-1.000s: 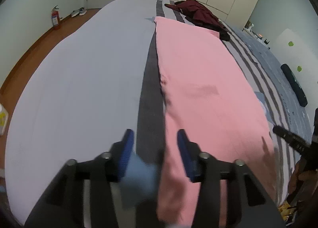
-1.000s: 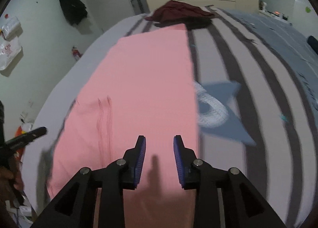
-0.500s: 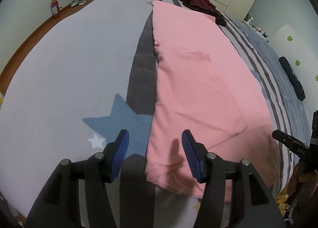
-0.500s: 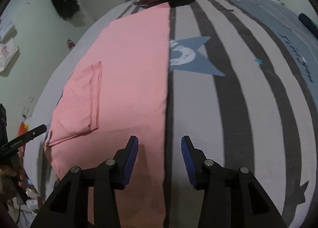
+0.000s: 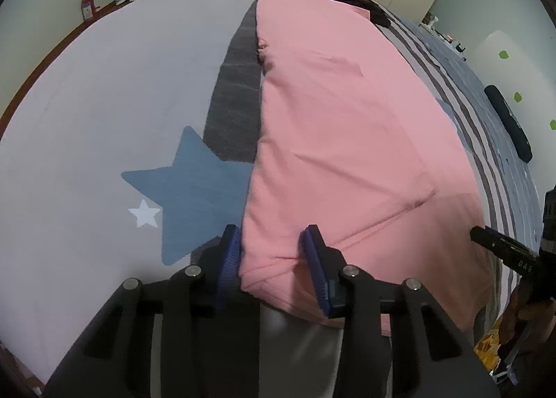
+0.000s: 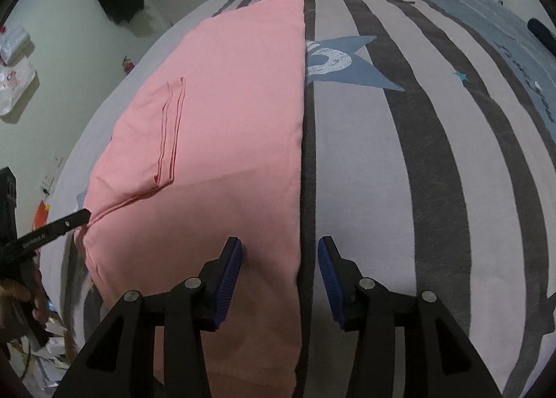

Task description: Fold clothes

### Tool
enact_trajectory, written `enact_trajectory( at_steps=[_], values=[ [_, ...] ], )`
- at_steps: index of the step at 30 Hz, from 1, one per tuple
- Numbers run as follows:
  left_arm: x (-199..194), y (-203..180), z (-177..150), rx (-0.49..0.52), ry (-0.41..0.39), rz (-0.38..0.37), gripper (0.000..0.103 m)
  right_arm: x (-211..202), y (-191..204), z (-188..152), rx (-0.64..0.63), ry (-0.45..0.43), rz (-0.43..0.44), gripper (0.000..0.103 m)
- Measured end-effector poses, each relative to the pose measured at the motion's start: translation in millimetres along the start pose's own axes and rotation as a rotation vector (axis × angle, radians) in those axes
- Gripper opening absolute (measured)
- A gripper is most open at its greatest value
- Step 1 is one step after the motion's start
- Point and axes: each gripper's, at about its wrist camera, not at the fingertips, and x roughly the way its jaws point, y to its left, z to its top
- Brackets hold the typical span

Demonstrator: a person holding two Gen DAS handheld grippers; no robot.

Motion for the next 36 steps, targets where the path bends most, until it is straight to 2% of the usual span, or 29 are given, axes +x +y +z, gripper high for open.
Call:
enact_trajectory(
  at_steps=[4, 7, 9, 11, 12, 16, 20, 23, 29, 32, 36],
  values=[
    [1, -2, -2, 0.006, 0.001, 0.001, 0.03, 3, 5, 1, -0.014, -0.002, 0.009, 0.043],
    [-2, -2, -5, 0.018, 0.007, 0.011, 0.024, 6, 4, 3, -0.014, 0.001, 0.017, 0.038],
    [-1, -4, -5, 0.027, 0.013, 0.019, 0.014, 6, 5, 4, -0.023, 0.007, 0.025, 0.023],
    [0, -5, 1, 0.04, 0.017, 0.024, 0.01, 7, 5, 7, -0.028, 0.023, 0.05, 0.011],
    [-5, -4, 1, 0.043, 0.014, 0.022, 0.008, 7, 5, 8, -0.029, 0.032, 0.059, 0.009],
    [-30, -4, 2, 0.06, -0.008, 0.008, 0.007, -2, 5, 12, -0.02, 0.037, 0.069, 0.008],
    [-67, -10, -3, 0.088, -0.025, 0.002, 0.006, -31, 13, 13, -0.036, 0.014, 0.094, 0.007],
    [-91, -9, -20, 0.099, 0.017, -0.004, 0.006, -52, 22, 8, -0.057, 0.03, 0.11, 0.007],
    [-128, 14, -79, 0.034, 0.147, 0.023, 0.006, -88, 26, -36, -0.055, 0.169, 0.146, 0.007],
    [-139, 17, -70, 0.002, 0.114, 0.018, 0.006, -95, 27, -40, -0.033, 0.186, 0.146, 0.007],
    [-161, 18, -31, -0.003, -0.003, 0.001, 0.006, -109, 31, -8, -0.035, 0.103, 0.146, 0.007]
  ],
)
